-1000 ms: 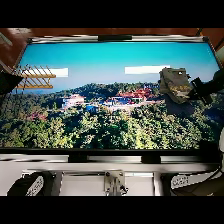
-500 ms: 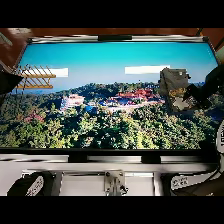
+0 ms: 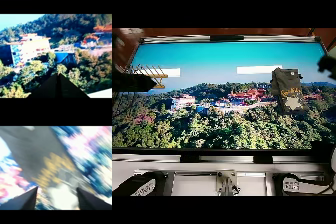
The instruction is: Fold the shirts.
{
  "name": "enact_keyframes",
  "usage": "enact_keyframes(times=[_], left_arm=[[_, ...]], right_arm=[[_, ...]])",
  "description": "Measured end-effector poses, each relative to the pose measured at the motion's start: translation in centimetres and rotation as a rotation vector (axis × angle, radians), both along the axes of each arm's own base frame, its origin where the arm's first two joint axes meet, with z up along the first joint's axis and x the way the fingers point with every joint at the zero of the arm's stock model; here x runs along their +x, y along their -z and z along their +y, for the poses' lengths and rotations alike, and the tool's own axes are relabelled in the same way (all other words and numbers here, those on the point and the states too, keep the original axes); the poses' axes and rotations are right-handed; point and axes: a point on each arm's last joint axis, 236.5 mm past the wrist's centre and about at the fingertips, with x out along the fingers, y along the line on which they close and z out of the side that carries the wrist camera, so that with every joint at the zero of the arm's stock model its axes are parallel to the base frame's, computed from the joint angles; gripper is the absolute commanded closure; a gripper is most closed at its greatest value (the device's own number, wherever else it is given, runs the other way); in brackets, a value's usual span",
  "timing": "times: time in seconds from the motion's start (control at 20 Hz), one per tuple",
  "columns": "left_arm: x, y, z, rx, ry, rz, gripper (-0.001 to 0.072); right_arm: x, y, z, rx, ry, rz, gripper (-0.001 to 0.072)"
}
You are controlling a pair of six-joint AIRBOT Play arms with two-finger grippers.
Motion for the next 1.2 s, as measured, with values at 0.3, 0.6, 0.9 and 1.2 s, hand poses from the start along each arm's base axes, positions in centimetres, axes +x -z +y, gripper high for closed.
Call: enact_keyframes(times=[0.3,0.6,0.9,1.2], left_arm=[[1.6,8.8,-3.4,0.252,0.093,0.361,0.0177],[2.7,9.8,-4.3,0.277,0.071,0.377,0.0173],[3.3,10.0,-4.7,0.272,0.066,0.359,0.0174],[3.0,10.1,-4.7,0.273,0.068,0.373,0.0174]], right_arm=[[-1.5,5.8,14.2,0.071,-0.356,0.266,0.0019],[-3.0,7.9,20.0,0.057,-0.508,0.358,0.002],[-3.4,8.2,21.3,0.052,-0.541,0.371,0.0021],[-3.4,8.2,21.5,0.052,-0.546,0.372,0.0021]])
